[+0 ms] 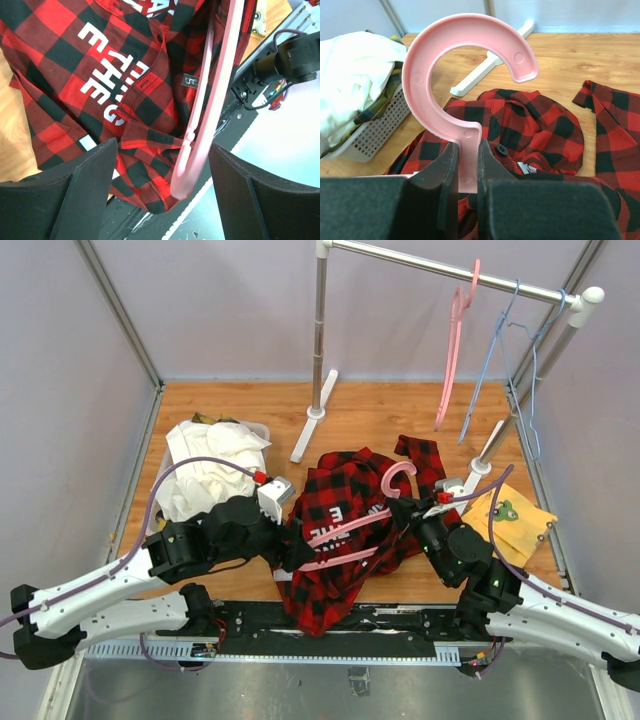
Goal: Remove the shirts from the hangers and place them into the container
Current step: Remove the shirt from the hanger.
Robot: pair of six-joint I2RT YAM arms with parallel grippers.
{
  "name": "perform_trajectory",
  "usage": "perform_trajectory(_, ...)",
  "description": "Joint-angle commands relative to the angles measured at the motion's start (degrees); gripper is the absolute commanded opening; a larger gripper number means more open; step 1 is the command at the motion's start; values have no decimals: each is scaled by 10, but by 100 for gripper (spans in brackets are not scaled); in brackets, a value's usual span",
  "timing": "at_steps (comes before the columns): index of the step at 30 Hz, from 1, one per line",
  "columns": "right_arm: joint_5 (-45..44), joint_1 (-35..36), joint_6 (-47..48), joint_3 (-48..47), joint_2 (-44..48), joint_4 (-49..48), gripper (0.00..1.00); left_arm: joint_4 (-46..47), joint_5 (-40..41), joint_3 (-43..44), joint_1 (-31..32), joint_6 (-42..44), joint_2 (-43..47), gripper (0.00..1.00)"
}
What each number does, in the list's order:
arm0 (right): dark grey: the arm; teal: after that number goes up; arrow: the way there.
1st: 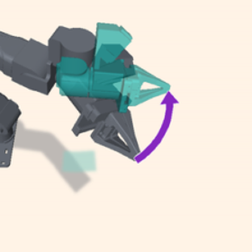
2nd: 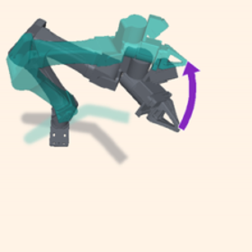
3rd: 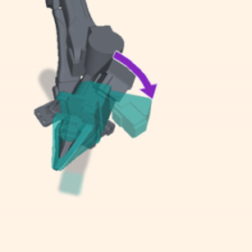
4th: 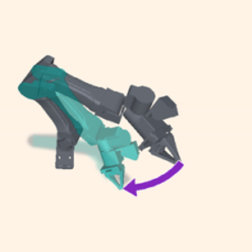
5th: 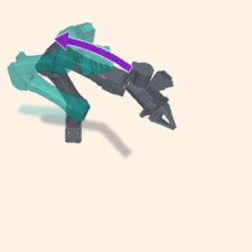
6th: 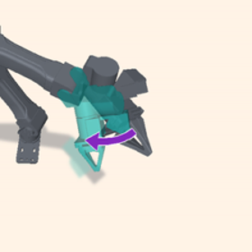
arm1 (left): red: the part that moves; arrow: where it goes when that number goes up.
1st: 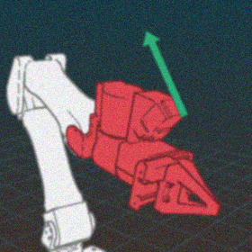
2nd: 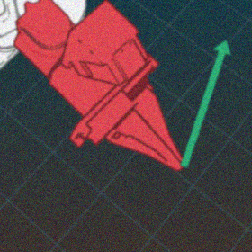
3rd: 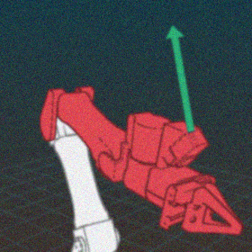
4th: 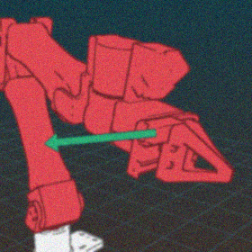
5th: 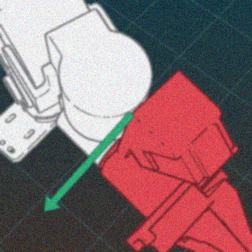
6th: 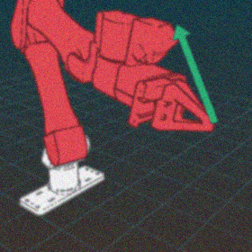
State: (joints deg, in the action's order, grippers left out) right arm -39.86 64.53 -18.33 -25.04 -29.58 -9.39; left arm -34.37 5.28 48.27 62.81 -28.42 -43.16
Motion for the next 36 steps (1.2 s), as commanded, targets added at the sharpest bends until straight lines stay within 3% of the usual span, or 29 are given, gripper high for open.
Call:
perform_trajectory(1, 62, -6, 42, -24, 4, -31, 1, 56, -32, -13, 1, 0, -11, 77)
perform_trajectory(15, 84, -6, 46, -30, 8, -27, 1, 62, -114, -19, 1, 20, -41, 20)
perform_trajectory(17, 88, -6, 47, -31, 10, -26, 2, 54, -110, -16, 0, 22, -40, 2)
perform_trajectory(21, 81, -6, 49, -38, 15, -4, 11, 35, -66, -8, 1, 19, -33, 0)
perform_trajectory(26, 49, -6, 62, -54, 33, 58, 50, 28, -67, -2, 1, 28, -22, 0)
perform_trajectory(30, -1, -6, 69, -62, 54, 109, 58, 21, -55, 3, 1, 30, -14, 0)
perform_trajectory(36, -25, -7, 91, -66, 63, 147, 80, 21, -52, 7, 1, 32, -7, 1)
